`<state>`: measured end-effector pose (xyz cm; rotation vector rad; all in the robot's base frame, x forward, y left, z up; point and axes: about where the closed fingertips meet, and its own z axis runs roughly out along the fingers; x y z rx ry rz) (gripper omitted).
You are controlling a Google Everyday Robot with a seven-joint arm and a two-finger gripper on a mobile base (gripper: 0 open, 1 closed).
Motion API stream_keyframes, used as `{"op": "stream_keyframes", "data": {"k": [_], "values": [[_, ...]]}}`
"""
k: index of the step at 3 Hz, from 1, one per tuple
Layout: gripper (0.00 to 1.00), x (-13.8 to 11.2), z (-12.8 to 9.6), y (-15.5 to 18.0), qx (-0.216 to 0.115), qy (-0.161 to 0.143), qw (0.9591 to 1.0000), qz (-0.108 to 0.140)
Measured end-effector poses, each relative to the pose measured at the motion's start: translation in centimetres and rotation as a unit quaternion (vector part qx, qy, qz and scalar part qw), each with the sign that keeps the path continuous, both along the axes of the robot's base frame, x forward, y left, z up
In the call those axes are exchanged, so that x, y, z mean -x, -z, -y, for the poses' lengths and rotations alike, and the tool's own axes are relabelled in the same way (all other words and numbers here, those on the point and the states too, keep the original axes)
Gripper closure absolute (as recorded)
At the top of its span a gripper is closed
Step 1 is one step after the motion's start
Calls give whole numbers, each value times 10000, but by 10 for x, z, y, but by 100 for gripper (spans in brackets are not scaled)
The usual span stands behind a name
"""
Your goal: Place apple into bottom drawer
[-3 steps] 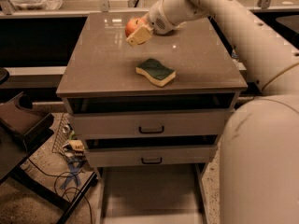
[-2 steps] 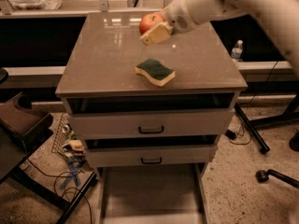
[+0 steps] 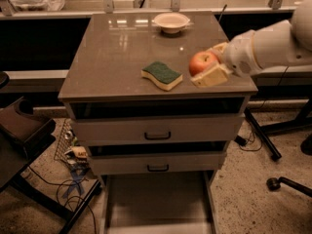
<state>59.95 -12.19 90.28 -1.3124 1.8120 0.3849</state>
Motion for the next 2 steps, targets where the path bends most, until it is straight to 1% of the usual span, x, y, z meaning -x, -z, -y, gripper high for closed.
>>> {"op": "stream_keyframes", "data": {"k": [1, 2], "values": [[100, 36, 72, 71, 404, 231, 9987, -204], [100, 49, 106, 108, 667, 448, 9957, -454]]}}
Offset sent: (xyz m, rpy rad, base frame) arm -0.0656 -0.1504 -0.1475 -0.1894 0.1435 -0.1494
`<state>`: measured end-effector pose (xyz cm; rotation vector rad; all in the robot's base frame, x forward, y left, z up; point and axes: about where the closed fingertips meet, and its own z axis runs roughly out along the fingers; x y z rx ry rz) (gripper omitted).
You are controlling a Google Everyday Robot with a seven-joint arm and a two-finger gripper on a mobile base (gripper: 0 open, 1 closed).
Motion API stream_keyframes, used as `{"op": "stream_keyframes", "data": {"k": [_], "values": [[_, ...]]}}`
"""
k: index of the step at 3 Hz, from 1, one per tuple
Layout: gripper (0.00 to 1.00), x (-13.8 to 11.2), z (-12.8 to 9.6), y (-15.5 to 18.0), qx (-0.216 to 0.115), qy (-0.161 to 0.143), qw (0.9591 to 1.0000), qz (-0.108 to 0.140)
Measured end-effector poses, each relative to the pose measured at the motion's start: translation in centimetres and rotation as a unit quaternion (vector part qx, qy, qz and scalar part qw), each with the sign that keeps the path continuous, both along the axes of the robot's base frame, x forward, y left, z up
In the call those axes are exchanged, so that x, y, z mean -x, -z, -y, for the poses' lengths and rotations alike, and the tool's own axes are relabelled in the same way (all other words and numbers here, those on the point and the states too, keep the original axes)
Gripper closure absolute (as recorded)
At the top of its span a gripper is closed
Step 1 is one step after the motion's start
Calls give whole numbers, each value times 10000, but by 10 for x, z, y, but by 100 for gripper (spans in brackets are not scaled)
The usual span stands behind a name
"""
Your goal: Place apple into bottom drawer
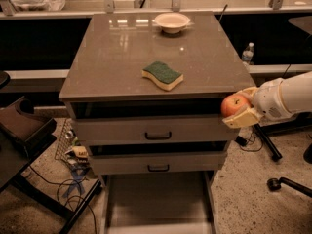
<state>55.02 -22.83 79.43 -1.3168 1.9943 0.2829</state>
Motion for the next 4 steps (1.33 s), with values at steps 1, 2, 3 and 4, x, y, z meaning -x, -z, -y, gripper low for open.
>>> {"op": "stream_keyframes", "data": {"k": [1, 2, 3, 4], "values": [[100, 0, -3, 4, -57, -24, 10000, 5], [100, 1, -15, 19, -265, -110, 9996, 22], [100, 19, -31, 66, -744, -169, 9970, 124], [100, 57, -50, 138, -1409, -112, 9895, 315]]}}
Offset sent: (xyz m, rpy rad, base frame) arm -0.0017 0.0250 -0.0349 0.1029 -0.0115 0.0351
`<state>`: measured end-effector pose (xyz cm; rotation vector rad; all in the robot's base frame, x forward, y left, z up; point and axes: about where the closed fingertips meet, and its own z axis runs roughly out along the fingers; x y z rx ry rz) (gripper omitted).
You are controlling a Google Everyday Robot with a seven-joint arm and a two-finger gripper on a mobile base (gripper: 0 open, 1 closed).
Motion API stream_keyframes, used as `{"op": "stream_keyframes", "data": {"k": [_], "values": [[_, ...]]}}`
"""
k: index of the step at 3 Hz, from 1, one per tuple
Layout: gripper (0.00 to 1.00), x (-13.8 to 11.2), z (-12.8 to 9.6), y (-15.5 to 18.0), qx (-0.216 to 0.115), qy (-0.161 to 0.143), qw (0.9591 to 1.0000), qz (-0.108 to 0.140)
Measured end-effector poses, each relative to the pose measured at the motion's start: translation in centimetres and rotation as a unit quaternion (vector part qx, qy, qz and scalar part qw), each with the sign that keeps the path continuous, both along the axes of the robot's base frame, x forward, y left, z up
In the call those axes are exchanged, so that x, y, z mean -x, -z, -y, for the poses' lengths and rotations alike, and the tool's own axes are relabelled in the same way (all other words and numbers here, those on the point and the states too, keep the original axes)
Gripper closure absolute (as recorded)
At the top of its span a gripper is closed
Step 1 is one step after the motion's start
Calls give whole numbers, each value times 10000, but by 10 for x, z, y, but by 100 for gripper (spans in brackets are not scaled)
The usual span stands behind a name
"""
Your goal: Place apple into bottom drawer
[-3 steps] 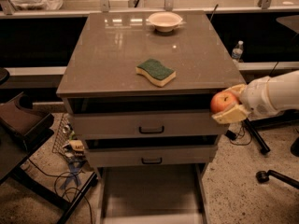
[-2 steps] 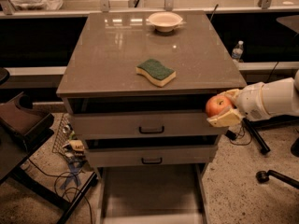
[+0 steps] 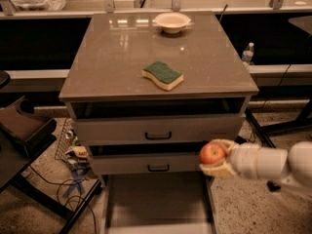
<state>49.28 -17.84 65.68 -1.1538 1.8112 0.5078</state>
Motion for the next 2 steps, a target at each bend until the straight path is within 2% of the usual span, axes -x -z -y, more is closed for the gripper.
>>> {"op": "stream_keyframes", "data": {"k": [1, 2], "values": [[100, 52, 1, 81, -523, -4, 9975, 486], [100, 74, 1, 134, -617, -111, 9958, 662]]}}
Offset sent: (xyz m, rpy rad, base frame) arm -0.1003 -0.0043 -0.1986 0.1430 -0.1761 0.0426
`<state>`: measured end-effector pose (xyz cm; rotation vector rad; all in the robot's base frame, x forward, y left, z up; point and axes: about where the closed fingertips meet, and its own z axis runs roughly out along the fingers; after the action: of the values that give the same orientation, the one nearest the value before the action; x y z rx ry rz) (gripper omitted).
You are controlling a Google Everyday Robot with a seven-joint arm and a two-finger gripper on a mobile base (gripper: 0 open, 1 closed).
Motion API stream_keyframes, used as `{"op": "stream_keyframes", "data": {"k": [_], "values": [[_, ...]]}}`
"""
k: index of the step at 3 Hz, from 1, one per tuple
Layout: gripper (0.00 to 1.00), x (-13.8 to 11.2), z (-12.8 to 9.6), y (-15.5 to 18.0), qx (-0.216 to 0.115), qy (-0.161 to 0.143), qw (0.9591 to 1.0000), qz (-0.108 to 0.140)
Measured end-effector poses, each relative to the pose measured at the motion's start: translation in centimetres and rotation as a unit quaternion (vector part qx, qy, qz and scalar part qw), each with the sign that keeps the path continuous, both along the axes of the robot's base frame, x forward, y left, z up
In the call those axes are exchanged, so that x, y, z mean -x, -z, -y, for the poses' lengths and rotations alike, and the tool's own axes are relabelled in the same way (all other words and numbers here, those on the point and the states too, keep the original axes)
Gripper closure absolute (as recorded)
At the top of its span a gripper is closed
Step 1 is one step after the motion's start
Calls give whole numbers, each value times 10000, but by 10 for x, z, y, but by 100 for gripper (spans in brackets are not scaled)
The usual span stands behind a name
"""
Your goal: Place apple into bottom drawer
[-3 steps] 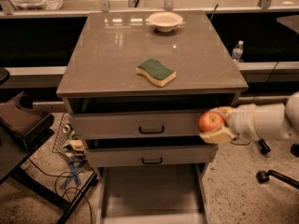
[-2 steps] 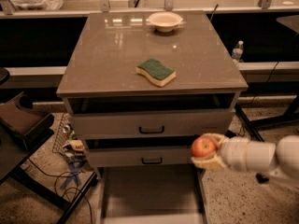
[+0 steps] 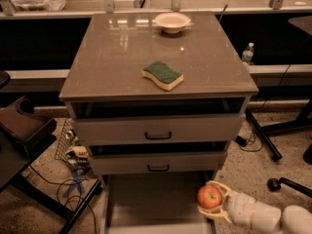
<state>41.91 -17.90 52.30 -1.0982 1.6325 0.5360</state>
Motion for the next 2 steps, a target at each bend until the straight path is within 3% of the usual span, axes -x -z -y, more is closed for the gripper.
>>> {"op": "stream_keyframes", "data": {"k": [1, 2], "values": [[100, 7, -11, 61, 48, -112, 9994, -325], [100, 7, -11, 61, 47, -116, 9994, -326]]}}
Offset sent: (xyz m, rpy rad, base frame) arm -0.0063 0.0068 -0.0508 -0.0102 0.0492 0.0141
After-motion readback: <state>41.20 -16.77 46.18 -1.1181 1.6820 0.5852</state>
